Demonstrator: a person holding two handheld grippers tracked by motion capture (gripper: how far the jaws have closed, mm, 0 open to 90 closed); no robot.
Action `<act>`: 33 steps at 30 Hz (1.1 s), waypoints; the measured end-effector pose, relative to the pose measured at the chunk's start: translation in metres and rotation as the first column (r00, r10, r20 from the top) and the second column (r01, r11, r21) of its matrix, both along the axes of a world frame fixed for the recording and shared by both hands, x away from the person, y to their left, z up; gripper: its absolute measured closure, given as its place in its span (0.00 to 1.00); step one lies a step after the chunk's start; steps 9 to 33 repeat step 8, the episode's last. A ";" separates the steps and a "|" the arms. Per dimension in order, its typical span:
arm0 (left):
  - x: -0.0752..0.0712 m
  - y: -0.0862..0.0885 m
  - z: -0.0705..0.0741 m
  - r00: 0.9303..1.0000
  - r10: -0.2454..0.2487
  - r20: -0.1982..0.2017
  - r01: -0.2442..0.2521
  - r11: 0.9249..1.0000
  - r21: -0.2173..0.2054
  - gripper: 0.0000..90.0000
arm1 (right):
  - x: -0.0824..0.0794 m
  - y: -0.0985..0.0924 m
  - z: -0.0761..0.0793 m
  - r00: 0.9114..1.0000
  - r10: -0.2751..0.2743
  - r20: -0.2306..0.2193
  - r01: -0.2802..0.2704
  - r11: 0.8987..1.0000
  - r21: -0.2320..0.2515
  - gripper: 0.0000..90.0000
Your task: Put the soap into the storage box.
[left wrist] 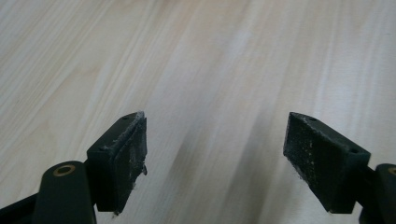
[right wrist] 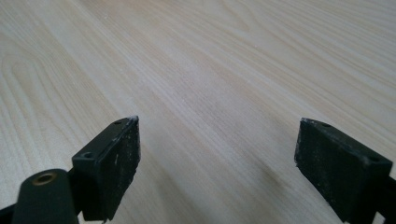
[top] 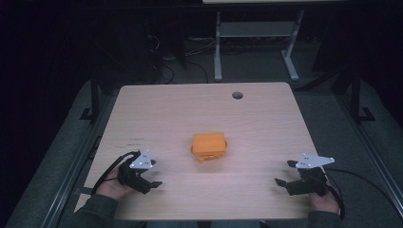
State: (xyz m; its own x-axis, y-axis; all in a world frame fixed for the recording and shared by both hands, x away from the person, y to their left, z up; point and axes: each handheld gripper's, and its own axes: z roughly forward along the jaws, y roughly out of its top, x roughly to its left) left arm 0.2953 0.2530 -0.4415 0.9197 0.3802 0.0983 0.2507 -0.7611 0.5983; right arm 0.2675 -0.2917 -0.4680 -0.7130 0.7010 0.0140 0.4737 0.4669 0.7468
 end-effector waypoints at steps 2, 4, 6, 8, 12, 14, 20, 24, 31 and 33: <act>0.001 0.001 -0.002 1.000 0.001 -0.022 -0.001 1.000 0.006 0.24 | 0.000 0.000 -0.001 1.000 0.001 0.000 -0.001 1.000 0.002 0.15; 0.001 0.000 -0.004 1.000 0.000 -0.030 0.000 1.000 0.009 0.26 | 0.001 0.001 -0.001 1.000 0.005 -0.002 -0.005 1.000 0.000 0.15; 0.002 -0.002 -0.005 1.000 0.004 -0.027 -0.004 1.000 0.018 0.26 | 0.001 0.001 -0.001 1.000 0.010 -0.002 -0.010 1.000 0.000 0.15; 0.003 -0.003 -0.006 1.000 0.002 -0.024 -0.002 1.000 0.028 0.24 | 0.002 0.002 -0.001 1.000 0.015 -0.003 -0.015 1.000 0.004 0.15; 0.003 -0.003 -0.006 1.000 0.002 -0.024 -0.002 1.000 0.028 0.24 | 0.002 0.002 -0.001 1.000 0.015 -0.003 -0.015 1.000 0.004 0.15; 0.003 -0.003 -0.006 1.000 0.002 -0.024 -0.002 1.000 0.028 0.24 | 0.002 0.002 -0.001 1.000 0.015 -0.003 -0.015 1.000 0.004 0.15; 0.003 -0.003 -0.006 1.000 0.002 -0.024 -0.002 1.000 0.028 0.24 | 0.002 0.002 -0.001 1.000 0.015 -0.003 -0.015 1.000 0.004 0.15; 0.003 -0.003 -0.006 1.000 0.002 -0.024 -0.002 1.000 0.028 0.24 | 0.002 0.002 -0.001 1.000 0.015 -0.003 -0.015 1.000 0.004 0.15; 0.003 -0.003 -0.006 1.000 0.002 -0.024 -0.002 1.000 0.028 0.24 | 0.002 0.002 -0.001 1.000 0.015 -0.003 -0.015 1.000 0.004 0.15; 0.003 -0.003 -0.006 1.000 0.002 -0.024 -0.002 1.000 0.028 0.24 | 0.002 0.002 -0.001 1.000 0.015 -0.003 -0.015 1.000 0.004 0.15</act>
